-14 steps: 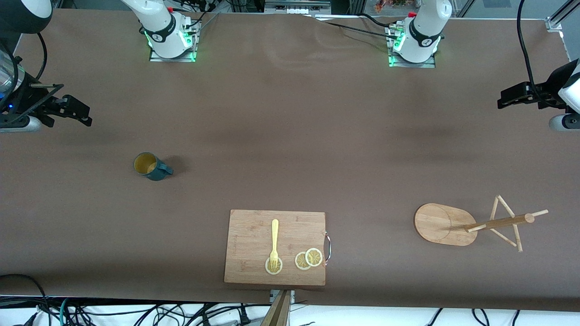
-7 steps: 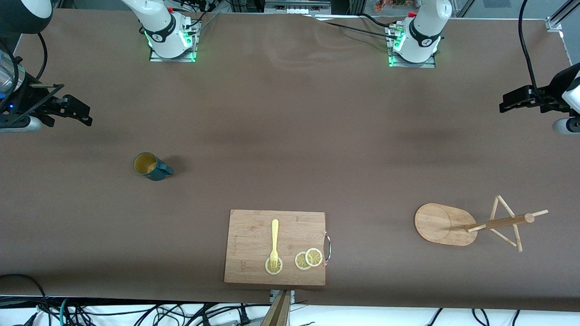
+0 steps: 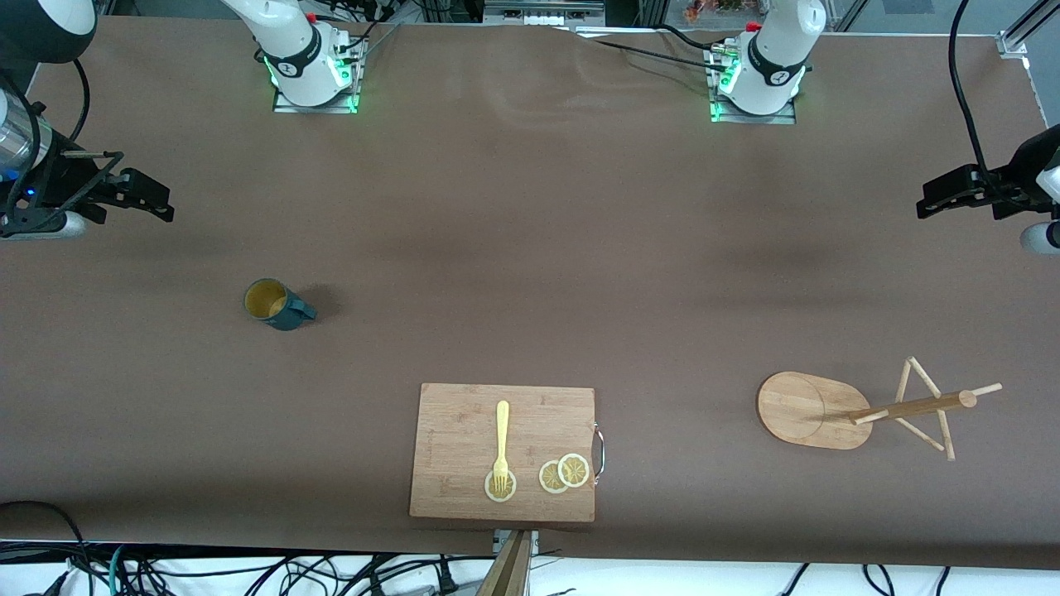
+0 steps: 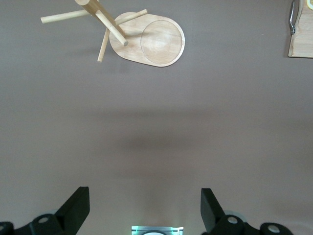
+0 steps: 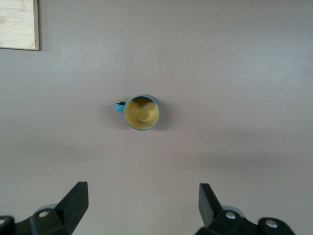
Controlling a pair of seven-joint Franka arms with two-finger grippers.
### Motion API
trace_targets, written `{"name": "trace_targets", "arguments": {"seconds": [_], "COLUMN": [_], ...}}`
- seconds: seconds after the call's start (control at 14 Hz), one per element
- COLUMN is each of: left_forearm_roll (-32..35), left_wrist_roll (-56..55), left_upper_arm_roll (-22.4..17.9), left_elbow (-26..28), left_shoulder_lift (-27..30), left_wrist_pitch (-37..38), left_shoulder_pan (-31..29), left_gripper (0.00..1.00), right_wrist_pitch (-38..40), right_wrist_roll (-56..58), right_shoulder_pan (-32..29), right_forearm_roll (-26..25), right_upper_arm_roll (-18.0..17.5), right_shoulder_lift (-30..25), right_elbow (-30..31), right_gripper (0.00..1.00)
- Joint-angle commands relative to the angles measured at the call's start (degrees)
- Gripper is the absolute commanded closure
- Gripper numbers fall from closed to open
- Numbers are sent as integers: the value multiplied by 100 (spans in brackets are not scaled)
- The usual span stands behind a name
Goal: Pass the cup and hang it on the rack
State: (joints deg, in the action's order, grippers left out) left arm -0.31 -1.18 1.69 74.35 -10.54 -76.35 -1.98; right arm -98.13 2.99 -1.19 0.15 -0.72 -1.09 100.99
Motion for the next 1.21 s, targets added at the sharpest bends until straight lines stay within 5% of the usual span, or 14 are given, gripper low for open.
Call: {"name": "trace_targets", "arguments": {"seconds": [0.0, 0.64, 1.14], "left_forearm_roll": [-30, -22, -22], "left_wrist_roll": [-41, 12, -32], "left_upper_arm_roll": [-2, -19, -10], "left_elbow": [-228, -219, -228], "left_shoulder_lift": [-115, -124, -142], "left_wrist_pitch": [41, 50, 50], "left_shoulder_pan": [40, -30, 13], "left_gripper": [0, 0, 0], "right_wrist_pitch": [102, 67, -1153], "right_wrist_roll": [79, 79, 18], "right_shoulder_pan": [13, -39, -74], "right_forearm_roll": [73, -33, -42], "right_upper_arm_roll": [-25, 19, 63], "right_shoulder_lift": [4, 442, 1313], "right_elbow": [-70, -70, 288], "right_gripper": [0, 0, 0]}}
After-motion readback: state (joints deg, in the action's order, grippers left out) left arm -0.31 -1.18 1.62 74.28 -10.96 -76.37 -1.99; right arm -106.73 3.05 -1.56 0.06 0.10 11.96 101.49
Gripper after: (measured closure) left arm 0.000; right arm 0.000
